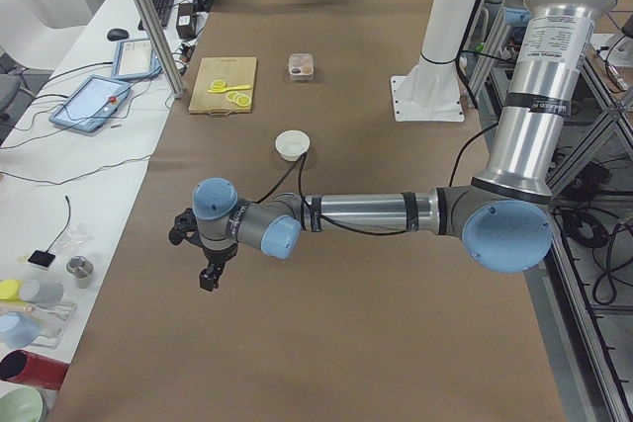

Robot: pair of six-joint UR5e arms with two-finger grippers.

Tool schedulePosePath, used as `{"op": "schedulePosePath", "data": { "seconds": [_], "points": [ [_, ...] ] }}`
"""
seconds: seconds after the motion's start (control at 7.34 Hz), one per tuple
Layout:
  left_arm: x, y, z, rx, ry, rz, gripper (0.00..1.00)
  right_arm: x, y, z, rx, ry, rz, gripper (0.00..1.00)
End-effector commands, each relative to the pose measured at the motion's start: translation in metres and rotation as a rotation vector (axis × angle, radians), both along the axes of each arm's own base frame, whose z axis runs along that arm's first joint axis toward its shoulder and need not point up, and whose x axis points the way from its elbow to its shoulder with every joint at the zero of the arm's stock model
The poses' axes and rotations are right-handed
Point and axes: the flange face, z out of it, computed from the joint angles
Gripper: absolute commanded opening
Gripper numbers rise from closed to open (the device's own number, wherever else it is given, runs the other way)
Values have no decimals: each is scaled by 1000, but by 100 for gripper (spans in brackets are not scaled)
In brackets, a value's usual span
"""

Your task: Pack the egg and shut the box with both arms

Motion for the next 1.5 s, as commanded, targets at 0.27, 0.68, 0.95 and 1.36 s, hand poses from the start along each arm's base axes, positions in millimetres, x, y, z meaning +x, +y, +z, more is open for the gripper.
{"op": "schedulePosePath", "data": {
  "seconds": [0.27,0.68,0.95,1.36],
  "points": [
    [-19,76,29,41,20,-63,97,8,27,-4,-29,10,11,100],
    [-23,128,11,34,51,-90,97,10,35,-3,-37,26,16,100],
    [-19,115,2,5,70,-96,97,9,34,-3,-36,39,14,100],
    [-16,73,-10,-38,57,-98,97,5,32,-6,-35,39,14,100]
  ]
}}
